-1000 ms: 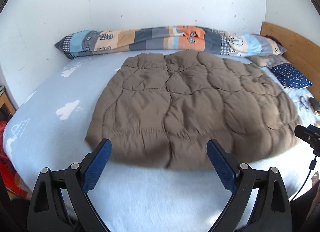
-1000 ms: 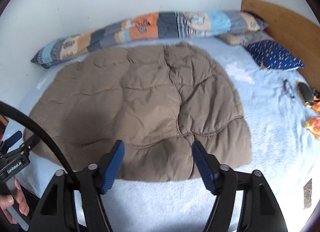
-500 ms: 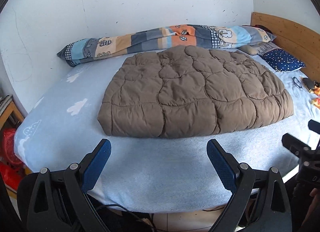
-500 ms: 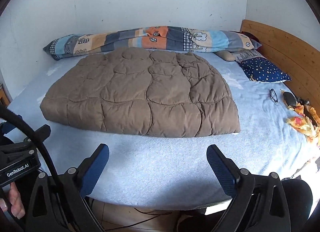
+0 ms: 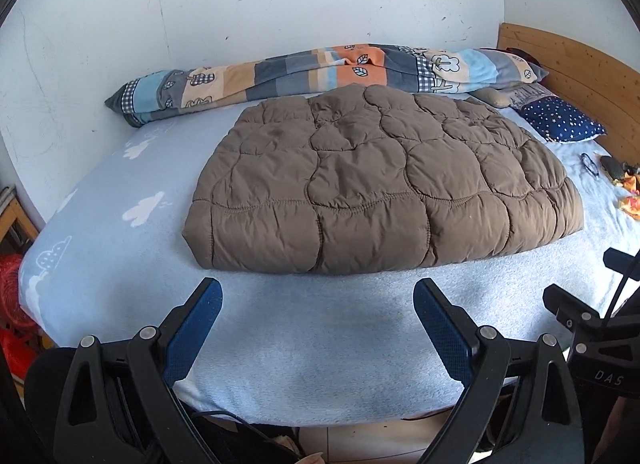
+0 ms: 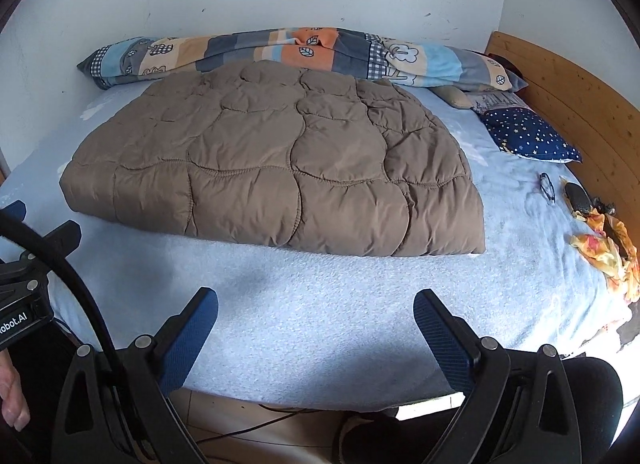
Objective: Fold large clothes
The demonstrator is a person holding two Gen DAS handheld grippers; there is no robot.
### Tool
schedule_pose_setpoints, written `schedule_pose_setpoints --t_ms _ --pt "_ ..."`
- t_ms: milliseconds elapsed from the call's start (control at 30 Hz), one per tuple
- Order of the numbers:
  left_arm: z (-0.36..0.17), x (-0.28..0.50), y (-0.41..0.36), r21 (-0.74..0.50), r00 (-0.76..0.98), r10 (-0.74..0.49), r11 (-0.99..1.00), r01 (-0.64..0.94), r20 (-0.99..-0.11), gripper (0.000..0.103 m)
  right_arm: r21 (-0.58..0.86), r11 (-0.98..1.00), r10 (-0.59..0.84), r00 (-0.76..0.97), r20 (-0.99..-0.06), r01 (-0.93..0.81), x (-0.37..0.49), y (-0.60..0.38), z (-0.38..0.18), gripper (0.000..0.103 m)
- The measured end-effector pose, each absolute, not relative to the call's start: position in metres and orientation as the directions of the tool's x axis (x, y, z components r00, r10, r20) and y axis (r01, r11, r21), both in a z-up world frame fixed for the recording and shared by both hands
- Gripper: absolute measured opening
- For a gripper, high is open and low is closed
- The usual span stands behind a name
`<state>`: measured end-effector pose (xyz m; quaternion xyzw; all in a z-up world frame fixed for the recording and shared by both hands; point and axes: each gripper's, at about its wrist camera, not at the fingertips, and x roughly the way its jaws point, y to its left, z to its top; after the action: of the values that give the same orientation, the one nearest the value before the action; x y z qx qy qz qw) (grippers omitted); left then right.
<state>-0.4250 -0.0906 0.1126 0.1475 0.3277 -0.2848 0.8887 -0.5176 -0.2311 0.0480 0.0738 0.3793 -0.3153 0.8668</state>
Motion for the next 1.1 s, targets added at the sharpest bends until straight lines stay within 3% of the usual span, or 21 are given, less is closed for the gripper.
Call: schedule_pose_setpoints --t_ms 433,1100 --pt "0.116 -0.419 -0.107 0.104 0.584 -0.337 0.799 0.593 -0.738 0.096 -0.116 0.79 -0.491 0.508 -0.707 0.602 -0.517 -0.233 0.047 0.1" --pt "0.119 -0.419 -0.11 0.217 0.641 -0.231 0.812 0.541 -0.732 0.096 -0.118 0.795 -0.49 0.515 -0.703 0.595 -0.52 -0.237 0.047 0.1"
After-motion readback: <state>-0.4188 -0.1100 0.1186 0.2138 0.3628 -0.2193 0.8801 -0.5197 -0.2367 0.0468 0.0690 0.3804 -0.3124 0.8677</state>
